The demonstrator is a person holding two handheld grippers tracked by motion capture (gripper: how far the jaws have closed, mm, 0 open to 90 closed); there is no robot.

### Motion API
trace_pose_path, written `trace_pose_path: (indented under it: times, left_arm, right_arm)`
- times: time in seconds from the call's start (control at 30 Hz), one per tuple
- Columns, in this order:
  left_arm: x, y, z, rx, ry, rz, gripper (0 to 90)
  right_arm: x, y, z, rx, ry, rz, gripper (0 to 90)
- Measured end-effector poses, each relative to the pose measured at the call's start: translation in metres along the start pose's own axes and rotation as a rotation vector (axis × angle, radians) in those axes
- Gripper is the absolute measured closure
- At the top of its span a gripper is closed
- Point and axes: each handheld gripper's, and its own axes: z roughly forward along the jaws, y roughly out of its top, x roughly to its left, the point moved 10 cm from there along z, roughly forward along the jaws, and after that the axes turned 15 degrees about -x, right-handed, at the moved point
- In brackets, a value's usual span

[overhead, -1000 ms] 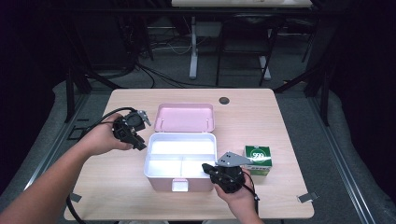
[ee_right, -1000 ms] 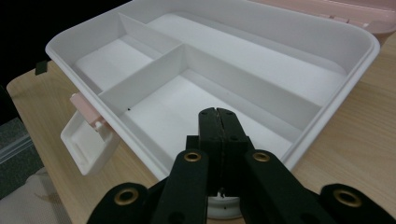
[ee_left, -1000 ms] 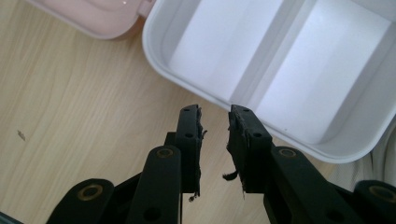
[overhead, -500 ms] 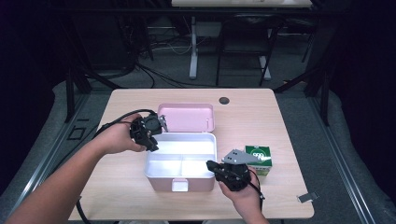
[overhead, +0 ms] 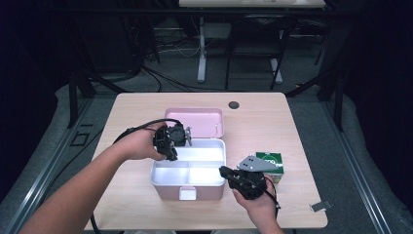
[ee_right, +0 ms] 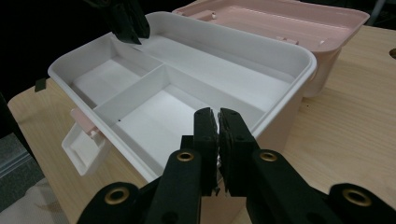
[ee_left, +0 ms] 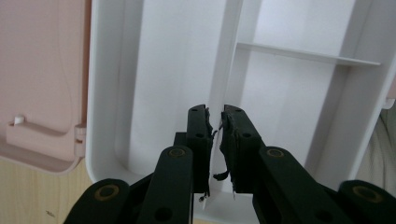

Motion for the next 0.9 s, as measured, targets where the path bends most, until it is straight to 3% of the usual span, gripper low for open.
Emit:
trace_pose_path:
  times: [0.13,0.9]
  left_arm:
    - [0.000,0.005,0.004,0.005,0.012,0.028,80.8]
    - [-0.010,0.020,0.026,0.053,-0.024,0.098,84.5]
  right_arm:
    - [-0.002,0.001,-0.002,-0.006,-0.004,0.007,85.7]
    - [-0.014,-0.003,-0.011,-0.007,-0.025,0.026,84.4]
